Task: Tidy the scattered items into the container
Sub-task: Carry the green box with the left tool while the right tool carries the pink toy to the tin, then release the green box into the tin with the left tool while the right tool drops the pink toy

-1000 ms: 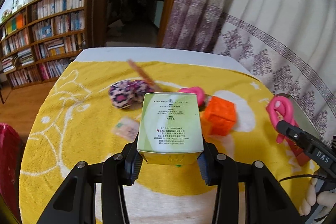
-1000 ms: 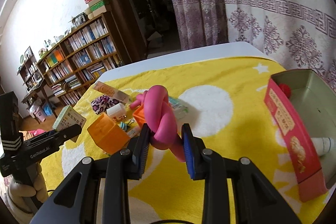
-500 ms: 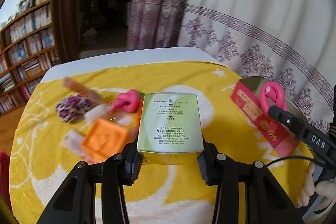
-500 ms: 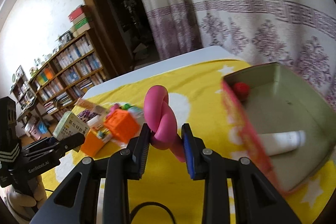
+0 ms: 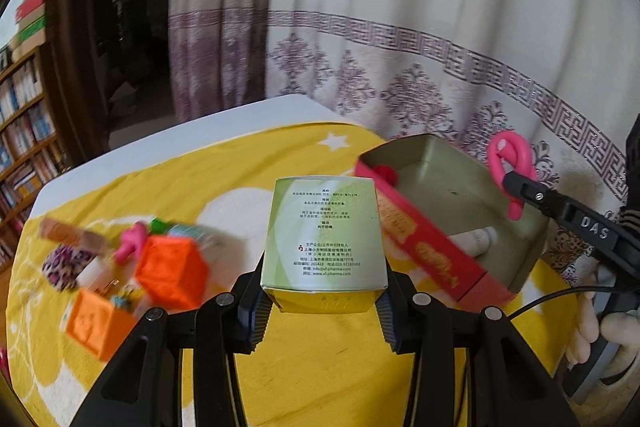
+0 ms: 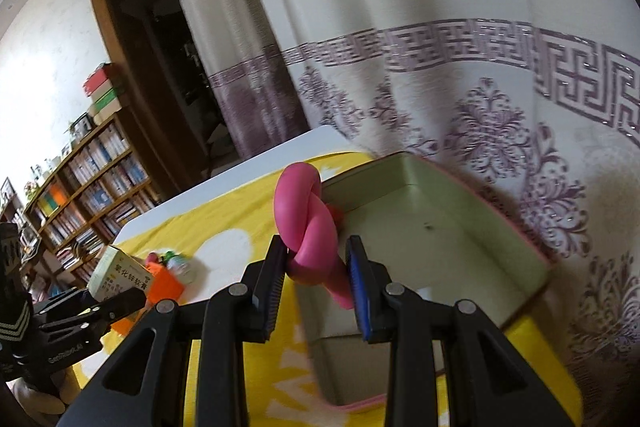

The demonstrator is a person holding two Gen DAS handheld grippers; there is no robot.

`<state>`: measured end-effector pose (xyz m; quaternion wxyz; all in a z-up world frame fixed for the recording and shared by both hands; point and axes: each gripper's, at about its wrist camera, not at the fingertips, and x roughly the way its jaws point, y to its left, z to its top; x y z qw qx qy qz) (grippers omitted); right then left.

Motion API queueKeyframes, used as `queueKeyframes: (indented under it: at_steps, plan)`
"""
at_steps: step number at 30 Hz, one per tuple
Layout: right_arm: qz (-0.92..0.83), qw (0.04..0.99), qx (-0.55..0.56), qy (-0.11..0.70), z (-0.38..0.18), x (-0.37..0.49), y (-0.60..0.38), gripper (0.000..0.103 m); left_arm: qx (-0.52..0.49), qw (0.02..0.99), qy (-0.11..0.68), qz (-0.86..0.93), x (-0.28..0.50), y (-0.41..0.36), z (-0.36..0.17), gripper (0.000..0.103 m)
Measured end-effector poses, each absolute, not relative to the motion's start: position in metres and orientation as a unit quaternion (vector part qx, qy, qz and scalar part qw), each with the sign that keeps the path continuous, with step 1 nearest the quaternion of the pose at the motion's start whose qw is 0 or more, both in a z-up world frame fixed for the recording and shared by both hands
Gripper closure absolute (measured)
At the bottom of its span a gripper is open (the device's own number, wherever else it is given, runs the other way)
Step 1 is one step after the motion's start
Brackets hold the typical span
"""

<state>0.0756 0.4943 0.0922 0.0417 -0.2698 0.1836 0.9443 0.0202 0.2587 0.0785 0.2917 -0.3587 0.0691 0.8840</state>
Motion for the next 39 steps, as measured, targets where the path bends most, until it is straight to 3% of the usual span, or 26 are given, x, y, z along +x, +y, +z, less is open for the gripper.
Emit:
queueKeyframes:
  at_steps: [22, 24, 25, 26, 39]
  plan:
    - [0.936, 0.084, -0.26, 0.223, 0.081, 0.082, 0.558, 0.07, -0.34, 0.378, 0.097, 0.856, 0.009, 0.382, 0.101, 0.056]
    - [0.936, 0.087, -0.261, 0.221, 0.08, 0.082, 0.559, 0.07, -0.348, 0.393, 0.09, 0.846, 0.006, 0.39, 0.101, 0.043]
    - [0.936, 0.088, -0.262, 0.22, 0.08, 0.081, 0.559, 0.069, -0.349, 0.398, 0.088, 0.844, 0.006, 0.393, 0.1, 0.023]
    - [0.934, 0.087, -0.264, 0.223, 0.079, 0.08, 0.56, 0.069, -0.342, 0.397, 0.083, 0.848, 0.007, 0.394, 0.101, 0.01]
    - [0.929, 0.092, -0.27, 0.238, 0.073, 0.077, 0.565, 0.063, -0.345, 0.373, 0.059, 0.859, -0.002, 0.368, 0.1, 0.009]
